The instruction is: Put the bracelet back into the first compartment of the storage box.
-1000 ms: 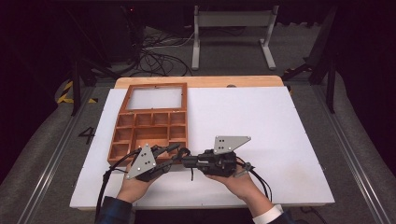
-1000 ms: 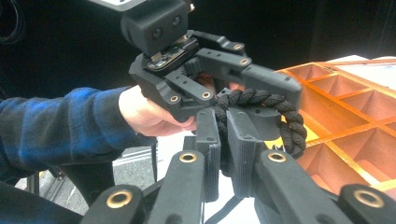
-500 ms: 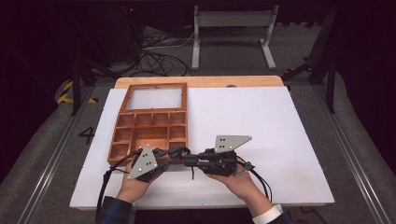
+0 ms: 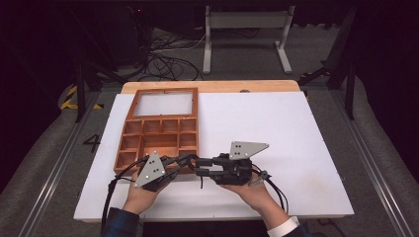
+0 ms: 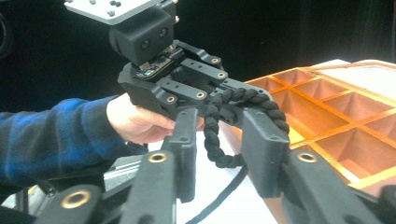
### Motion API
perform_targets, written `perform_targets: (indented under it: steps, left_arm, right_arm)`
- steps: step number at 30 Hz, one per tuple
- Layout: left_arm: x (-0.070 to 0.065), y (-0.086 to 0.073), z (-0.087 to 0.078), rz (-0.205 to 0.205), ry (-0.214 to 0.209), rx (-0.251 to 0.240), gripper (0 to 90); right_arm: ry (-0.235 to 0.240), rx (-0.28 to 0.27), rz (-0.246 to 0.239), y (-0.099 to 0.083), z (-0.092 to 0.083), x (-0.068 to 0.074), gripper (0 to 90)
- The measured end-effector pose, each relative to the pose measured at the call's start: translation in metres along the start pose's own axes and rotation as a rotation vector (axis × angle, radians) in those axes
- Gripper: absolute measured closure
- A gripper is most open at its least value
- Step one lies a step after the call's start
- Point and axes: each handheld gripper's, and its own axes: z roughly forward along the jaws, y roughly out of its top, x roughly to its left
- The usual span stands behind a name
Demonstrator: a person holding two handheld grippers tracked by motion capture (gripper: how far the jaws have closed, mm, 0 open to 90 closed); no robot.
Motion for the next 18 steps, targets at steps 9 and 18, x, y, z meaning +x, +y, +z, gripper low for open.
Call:
perform_targets:
  steps: [9, 18]
  left_arm:
    - [0.007, -0.001, -0.003, -0.034, 0.041, 0.014, 85.1]
    - [0.013, -0.001, -0.007, -0.068, 0.075, 0.029, 85.1]
  right_arm:
    - [-0.107, -0.02, -0.055, 0.0, -0.01, -0.004, 51.8]
    - [-0.221, -0.038, -0.096, -0.002, -0.022, -0.008, 38.4]
